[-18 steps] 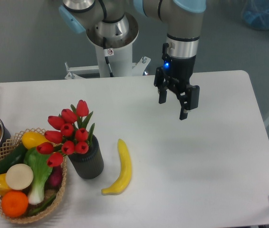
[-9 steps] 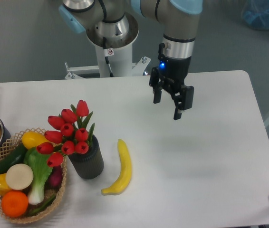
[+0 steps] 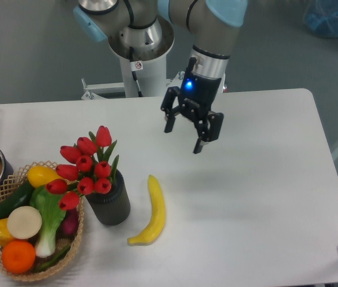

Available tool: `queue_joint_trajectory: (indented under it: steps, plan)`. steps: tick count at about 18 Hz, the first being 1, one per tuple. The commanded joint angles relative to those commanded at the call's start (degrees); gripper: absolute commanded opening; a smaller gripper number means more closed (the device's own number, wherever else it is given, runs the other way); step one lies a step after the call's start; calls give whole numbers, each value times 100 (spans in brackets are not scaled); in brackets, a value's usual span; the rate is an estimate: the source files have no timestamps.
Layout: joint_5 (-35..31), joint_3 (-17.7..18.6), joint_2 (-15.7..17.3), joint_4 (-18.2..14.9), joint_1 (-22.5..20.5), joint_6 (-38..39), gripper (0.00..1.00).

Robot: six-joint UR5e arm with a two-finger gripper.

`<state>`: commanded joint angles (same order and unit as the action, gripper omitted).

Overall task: Pick up the flowers from the vase
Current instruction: 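Move the open gripper toward the red tulips in the black vase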

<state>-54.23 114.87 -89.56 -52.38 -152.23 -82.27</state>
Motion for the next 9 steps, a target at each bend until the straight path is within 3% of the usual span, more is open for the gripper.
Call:
queue_joint_trajectory:
  steps: [6,9]
  plan:
    - [597,343,106,-9,141,350,100]
    - [1429,431,45,-9,149,624,100]
